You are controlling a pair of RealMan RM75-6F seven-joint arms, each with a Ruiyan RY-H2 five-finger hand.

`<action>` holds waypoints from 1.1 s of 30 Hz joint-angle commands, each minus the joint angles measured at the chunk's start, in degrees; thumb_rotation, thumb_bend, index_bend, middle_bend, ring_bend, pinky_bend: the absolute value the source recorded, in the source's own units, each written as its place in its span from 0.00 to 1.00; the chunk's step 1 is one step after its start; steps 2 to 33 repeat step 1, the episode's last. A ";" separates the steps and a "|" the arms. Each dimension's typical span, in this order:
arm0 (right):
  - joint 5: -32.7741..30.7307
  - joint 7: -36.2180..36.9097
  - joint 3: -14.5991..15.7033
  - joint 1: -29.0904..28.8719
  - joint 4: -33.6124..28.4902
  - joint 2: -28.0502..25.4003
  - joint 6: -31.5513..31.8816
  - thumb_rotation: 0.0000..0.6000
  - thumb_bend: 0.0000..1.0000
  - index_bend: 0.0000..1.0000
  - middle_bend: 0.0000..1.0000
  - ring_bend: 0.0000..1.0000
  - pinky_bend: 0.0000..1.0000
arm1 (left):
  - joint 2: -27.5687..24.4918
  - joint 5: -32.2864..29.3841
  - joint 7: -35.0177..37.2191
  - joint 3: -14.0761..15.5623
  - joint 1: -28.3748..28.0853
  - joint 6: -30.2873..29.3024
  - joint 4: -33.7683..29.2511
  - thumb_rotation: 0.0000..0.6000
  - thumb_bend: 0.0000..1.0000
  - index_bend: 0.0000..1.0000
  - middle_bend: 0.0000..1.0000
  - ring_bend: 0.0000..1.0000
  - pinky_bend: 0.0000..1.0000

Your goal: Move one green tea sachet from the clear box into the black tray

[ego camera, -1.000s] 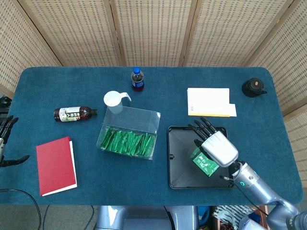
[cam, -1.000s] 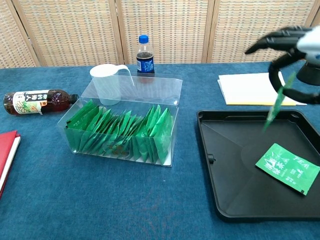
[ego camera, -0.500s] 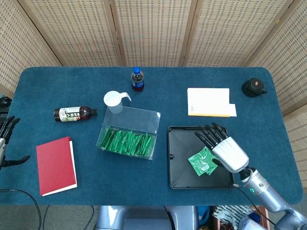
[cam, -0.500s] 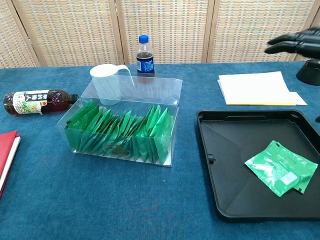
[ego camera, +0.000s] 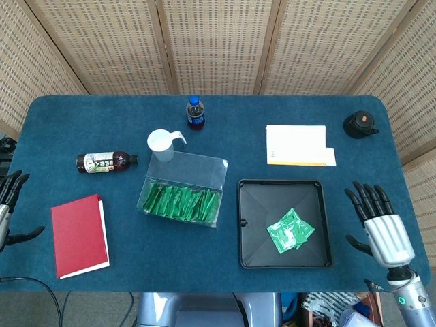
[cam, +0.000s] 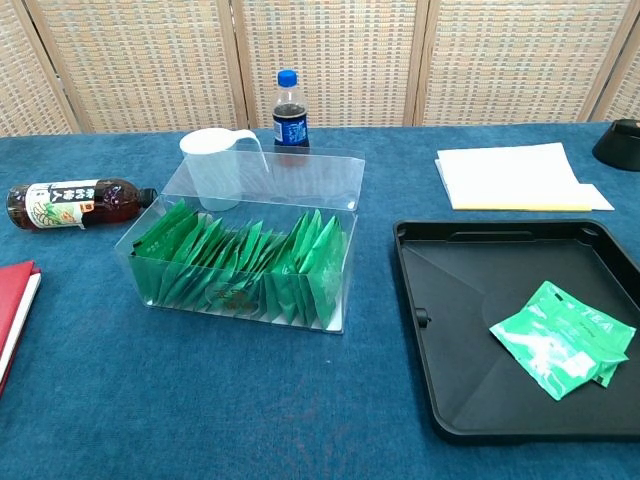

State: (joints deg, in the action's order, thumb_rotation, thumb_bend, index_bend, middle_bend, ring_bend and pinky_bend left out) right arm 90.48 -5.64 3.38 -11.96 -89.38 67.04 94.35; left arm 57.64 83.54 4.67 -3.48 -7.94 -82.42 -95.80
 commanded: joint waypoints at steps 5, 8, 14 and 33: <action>-1.31 0.95 -0.74 1.73 1.37 1.31 1.34 1.00 0.00 0.00 0.00 0.00 0.00 | 0.29 0.33 -0.33 0.18 0.36 -0.48 0.16 1.00 0.08 0.00 0.00 0.00 0.00; -1.31 0.95 -0.74 1.73 1.37 1.31 1.34 1.00 0.00 0.00 0.00 0.00 0.00 | 0.29 0.33 -0.33 0.18 0.36 -0.48 0.16 1.00 0.08 0.00 0.00 0.00 0.00; -1.31 0.95 -0.74 1.73 1.37 1.31 1.34 1.00 0.00 0.00 0.00 0.00 0.00 | 0.29 0.33 -0.33 0.18 0.36 -0.48 0.16 1.00 0.08 0.00 0.00 0.00 0.00; -1.31 0.95 -0.74 1.73 1.37 1.31 1.34 1.00 0.00 0.00 0.00 0.00 0.00 | 0.29 0.33 -0.33 0.18 0.36 -0.48 0.16 1.00 0.08 0.00 0.00 0.00 0.00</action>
